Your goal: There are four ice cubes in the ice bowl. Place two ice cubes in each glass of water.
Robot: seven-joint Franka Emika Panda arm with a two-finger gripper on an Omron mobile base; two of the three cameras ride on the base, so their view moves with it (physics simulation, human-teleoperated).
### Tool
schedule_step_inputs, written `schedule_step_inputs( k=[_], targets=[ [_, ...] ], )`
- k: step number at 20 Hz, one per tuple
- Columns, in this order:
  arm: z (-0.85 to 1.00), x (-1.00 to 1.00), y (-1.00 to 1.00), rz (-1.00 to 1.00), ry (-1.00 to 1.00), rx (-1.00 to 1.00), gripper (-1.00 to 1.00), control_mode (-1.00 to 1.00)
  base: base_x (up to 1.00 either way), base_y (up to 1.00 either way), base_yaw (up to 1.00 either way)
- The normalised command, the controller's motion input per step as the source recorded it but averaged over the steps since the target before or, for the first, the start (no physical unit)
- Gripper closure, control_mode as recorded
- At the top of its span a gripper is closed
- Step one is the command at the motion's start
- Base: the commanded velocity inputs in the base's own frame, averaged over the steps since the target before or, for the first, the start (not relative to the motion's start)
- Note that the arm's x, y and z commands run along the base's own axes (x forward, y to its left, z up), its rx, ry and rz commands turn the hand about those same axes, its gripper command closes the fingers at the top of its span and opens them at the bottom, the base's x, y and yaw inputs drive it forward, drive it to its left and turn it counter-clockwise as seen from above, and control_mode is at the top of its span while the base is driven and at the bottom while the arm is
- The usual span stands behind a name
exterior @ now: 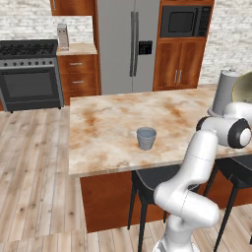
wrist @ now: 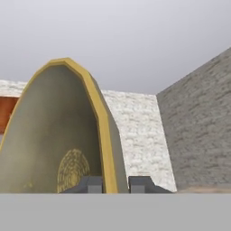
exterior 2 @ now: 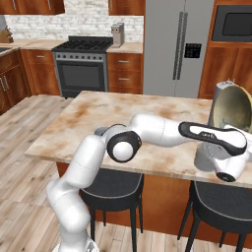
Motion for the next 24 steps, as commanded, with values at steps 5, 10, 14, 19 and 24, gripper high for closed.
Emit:
schedule_step_inputs(
  k=[5,10,14,19,24],
  targets=[
    [-0.01,-0.15,0.0,0.04,-0.04,-0.04,1.0,-1.0,0.0,0.0,0.0],
    [0.0,-0.16,0.0,0.06,-0.04,-0.05,1.0,-1.0,0.0,0.0,0.0],
    [0.0,-0.15,0.0,0.05,-0.05,-0.04,1.0,-1.0,0.0,0.0,0.0],
    [-0.01,-0.02,-0.02,0.05,-0.05,-0.02,1.0,-1.0,0.0,0.0,0.0],
    [-0.18,0.0,0.0,0.06,-0.03,-0.02,1.0,-1.0,0.0,0.0,0.0]
  ],
)
